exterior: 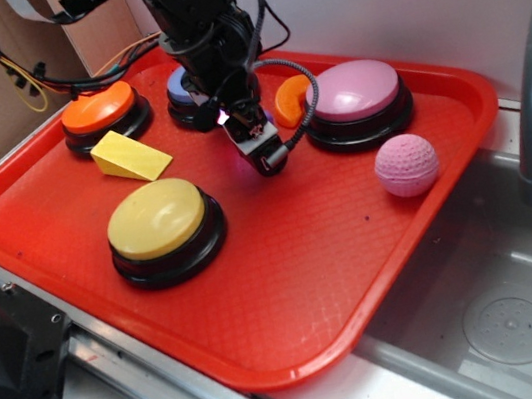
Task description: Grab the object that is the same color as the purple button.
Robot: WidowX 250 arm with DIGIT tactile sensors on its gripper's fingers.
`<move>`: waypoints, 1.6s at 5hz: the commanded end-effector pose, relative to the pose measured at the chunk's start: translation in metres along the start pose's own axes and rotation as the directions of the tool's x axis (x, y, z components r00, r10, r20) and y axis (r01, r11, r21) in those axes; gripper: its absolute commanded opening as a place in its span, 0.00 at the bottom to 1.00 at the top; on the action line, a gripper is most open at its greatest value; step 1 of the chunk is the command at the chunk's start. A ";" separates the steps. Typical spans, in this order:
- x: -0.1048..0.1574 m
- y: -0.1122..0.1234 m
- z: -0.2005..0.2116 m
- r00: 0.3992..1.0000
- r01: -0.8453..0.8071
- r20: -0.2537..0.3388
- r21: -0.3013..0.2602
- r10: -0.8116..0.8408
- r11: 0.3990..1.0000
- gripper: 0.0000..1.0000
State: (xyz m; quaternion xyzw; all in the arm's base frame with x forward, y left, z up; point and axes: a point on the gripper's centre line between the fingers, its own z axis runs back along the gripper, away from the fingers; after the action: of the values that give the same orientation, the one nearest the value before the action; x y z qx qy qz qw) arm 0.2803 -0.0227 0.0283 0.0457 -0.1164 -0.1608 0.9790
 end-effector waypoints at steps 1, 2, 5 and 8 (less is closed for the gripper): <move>0.019 -0.002 0.005 0.998 0.020 0.060 0.006 -0.020 1.000 0.89; 0.020 -0.001 0.002 0.998 -0.008 0.059 0.013 0.007 1.000 0.06; 0.007 0.005 0.029 0.981 -0.194 0.006 0.025 0.193 0.981 0.00; -0.035 0.019 0.123 0.920 -0.392 -0.106 -0.175 0.378 0.903 0.00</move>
State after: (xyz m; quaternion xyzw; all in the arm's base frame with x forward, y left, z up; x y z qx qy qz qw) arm 0.2125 -0.0030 0.1264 -0.0697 -0.0416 0.0306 0.9962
